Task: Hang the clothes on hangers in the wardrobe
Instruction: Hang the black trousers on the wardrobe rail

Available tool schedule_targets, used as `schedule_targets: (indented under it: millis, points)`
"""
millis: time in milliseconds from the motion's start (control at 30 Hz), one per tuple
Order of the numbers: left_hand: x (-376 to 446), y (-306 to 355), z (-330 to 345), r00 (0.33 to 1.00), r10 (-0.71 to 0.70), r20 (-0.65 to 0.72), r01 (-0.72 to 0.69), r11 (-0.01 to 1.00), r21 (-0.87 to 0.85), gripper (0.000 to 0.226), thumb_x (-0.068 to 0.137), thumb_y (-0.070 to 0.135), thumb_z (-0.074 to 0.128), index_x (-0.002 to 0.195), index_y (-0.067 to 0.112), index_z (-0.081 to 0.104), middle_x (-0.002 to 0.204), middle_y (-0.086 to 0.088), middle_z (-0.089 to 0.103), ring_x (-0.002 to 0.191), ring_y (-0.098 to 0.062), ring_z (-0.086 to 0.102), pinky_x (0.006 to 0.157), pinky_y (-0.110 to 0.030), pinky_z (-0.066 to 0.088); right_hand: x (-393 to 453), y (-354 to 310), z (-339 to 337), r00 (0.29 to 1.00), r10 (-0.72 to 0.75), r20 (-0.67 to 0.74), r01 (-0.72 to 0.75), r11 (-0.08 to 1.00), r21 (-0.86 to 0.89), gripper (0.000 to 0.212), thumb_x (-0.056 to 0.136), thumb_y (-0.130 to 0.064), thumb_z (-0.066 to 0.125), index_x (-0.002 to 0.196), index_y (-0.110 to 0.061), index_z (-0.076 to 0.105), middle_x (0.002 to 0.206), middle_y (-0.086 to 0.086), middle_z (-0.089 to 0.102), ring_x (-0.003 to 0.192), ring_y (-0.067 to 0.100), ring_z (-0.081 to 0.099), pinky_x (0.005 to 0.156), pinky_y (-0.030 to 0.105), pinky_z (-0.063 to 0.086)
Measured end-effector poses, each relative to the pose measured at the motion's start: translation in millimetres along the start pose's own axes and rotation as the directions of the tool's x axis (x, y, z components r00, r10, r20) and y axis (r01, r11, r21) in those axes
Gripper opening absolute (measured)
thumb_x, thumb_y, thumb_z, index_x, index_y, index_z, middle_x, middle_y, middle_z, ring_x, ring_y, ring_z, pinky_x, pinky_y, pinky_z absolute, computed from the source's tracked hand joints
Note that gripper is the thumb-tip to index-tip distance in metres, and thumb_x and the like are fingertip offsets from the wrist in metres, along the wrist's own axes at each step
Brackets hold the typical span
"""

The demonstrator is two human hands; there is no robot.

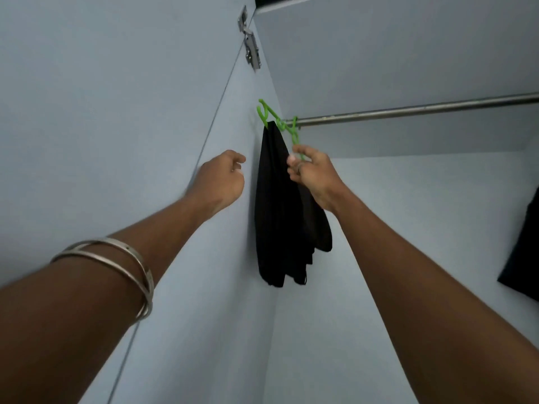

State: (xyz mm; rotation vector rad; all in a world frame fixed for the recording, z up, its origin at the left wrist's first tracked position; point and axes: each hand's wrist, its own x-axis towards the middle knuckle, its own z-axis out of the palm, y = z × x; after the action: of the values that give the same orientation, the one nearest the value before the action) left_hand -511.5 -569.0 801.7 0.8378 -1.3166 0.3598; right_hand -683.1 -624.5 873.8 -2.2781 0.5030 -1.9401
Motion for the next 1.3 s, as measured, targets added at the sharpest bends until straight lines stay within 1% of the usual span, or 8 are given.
schedule_targets:
  millis: [267,333,500,600,767,933,1067,1300]
  points:
    - [-80.9,8.2,-51.2,0.997,-0.071,-0.006,0.071,0.997,0.018,0.031,0.092,0.013,0.043,0.115,0.025,0.061,0.102,0.006,0.064,0.092,-0.015,0.061,0.075,-0.025,0.047,-149.7,16.1,3.1,0.943,0.329,-0.049,-0.329,0.944,0.015,0.028,0.097,-0.027,0.056,0.123,-0.015,0.056,0.095,0.008,0.071,0.072,0.017,0.065,0.059,0.027,0.053]
    - [-141.3,16.8,-74.1,0.978,-0.186,0.100,0.183,0.983,0.034,0.031,0.089,0.012,0.048,0.114,0.026,0.061,0.102,0.007,0.064,0.090,-0.013,0.060,0.073,-0.025,0.048,-216.9,-3.3,-3.3,0.884,0.467,0.003,-0.467,0.884,-0.002,0.029,0.097,-0.027,0.056,0.123,-0.014,0.055,0.094,0.009,0.071,0.068,0.018,0.066,0.055,0.026,0.051]
    - [-213.6,48.9,-127.8,0.938,-0.284,0.201,0.294,0.956,-0.019,0.031,0.084,0.012,0.054,0.111,0.026,0.061,0.092,0.006,0.064,0.089,-0.021,0.066,0.082,-0.038,0.056,-302.7,-59.0,-2.6,0.822,0.566,0.063,-0.566,0.801,0.194,0.012,0.099,-0.022,0.053,0.110,-0.018,0.057,0.087,0.009,0.070,0.057,0.018,0.063,0.050,0.022,0.048]
    - [-247.0,75.9,-155.1,0.908,-0.347,0.233,0.362,0.932,-0.021,0.031,0.085,0.005,0.052,0.109,0.024,0.060,0.081,0.008,0.062,0.074,-0.024,0.070,0.070,-0.035,0.055,-332.5,-95.3,6.5,0.812,0.581,0.062,-0.564,0.751,0.343,0.010,0.100,-0.014,0.047,0.104,-0.019,0.056,0.082,0.009,0.069,0.052,0.018,0.060,0.048,0.021,0.045]
    - [-363.2,111.9,-219.7,0.831,-0.464,0.306,0.474,0.879,0.047,0.027,0.089,0.006,0.056,0.109,0.024,0.060,0.086,0.001,0.063,0.059,-0.020,0.066,0.056,-0.030,0.051,-433.5,-166.5,38.2,0.766,0.602,0.228,-0.625,0.613,0.483,0.021,0.099,-0.022,0.052,0.119,-0.016,0.056,0.081,0.009,0.070,0.056,0.022,0.061,0.051,0.025,0.047]
    - [-459.9,152.8,-319.9,0.795,-0.579,0.180,0.585,0.810,0.023,0.023,0.092,0.002,0.053,0.103,0.018,0.065,0.081,-0.004,0.070,0.056,-0.020,0.063,0.053,-0.028,0.049,-524.7,-242.4,55.7,0.727,0.570,0.383,-0.674,0.486,0.557,0.025,0.098,-0.025,0.055,0.122,-0.018,0.057,0.076,0.006,0.069,0.057,0.021,0.059,0.053,0.026,0.046]
    - [-515.1,177.9,-413.9,0.693,-0.720,-0.032,0.721,0.693,0.019,0.020,0.093,0.001,0.052,0.107,0.005,0.065,0.078,-0.006,0.068,0.046,-0.012,0.057,0.050,-0.025,0.044,-596.1,-308.5,86.7,0.658,0.524,0.542,-0.750,0.384,0.539,0.025,0.099,-0.025,0.053,0.122,-0.015,0.057,0.069,0.005,0.066,0.051,0.017,0.056,0.050,0.024,0.041]
    - [-584.1,186.6,-607.6,0.524,-0.807,-0.271,0.848,0.523,0.085,0.017,0.093,0.009,0.055,0.105,0.015,0.066,0.084,-0.004,0.071,0.054,-0.015,0.061,0.053,-0.024,0.049,-688.5,-430.6,194.2,0.505,0.368,0.781,-0.862,0.259,0.435,0.020,0.102,-0.016,0.044,0.117,-0.015,0.057,0.066,0.005,0.066,0.047,0.014,0.055,0.047,0.023,0.038]
